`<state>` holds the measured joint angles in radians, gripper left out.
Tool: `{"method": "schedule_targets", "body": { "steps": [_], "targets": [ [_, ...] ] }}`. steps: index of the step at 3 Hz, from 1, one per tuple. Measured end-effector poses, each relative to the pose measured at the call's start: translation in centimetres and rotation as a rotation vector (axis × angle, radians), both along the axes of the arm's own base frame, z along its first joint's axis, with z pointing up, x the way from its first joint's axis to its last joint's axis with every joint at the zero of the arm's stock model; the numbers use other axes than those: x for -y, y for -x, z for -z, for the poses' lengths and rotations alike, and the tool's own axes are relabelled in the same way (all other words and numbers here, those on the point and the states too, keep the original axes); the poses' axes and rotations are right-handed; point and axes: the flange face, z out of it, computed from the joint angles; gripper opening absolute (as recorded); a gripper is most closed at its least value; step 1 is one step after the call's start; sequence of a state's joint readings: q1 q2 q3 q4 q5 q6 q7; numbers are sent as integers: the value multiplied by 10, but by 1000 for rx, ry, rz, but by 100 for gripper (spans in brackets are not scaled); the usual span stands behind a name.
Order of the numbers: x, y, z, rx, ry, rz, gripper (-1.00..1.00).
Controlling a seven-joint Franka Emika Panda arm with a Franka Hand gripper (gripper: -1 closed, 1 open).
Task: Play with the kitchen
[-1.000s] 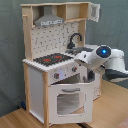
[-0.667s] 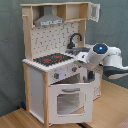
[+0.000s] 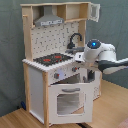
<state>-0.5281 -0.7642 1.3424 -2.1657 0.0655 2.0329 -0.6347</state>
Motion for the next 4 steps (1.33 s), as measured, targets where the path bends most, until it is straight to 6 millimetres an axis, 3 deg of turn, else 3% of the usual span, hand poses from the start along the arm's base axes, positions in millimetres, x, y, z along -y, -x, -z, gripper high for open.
{"method": "schedule_targets", "body": {
  "steps": [2,4],
  "targets": [
    [15,-31,16,-164,18,-121,100],
    [17,-49,48,-267,25,-238,100]
  ]
}}
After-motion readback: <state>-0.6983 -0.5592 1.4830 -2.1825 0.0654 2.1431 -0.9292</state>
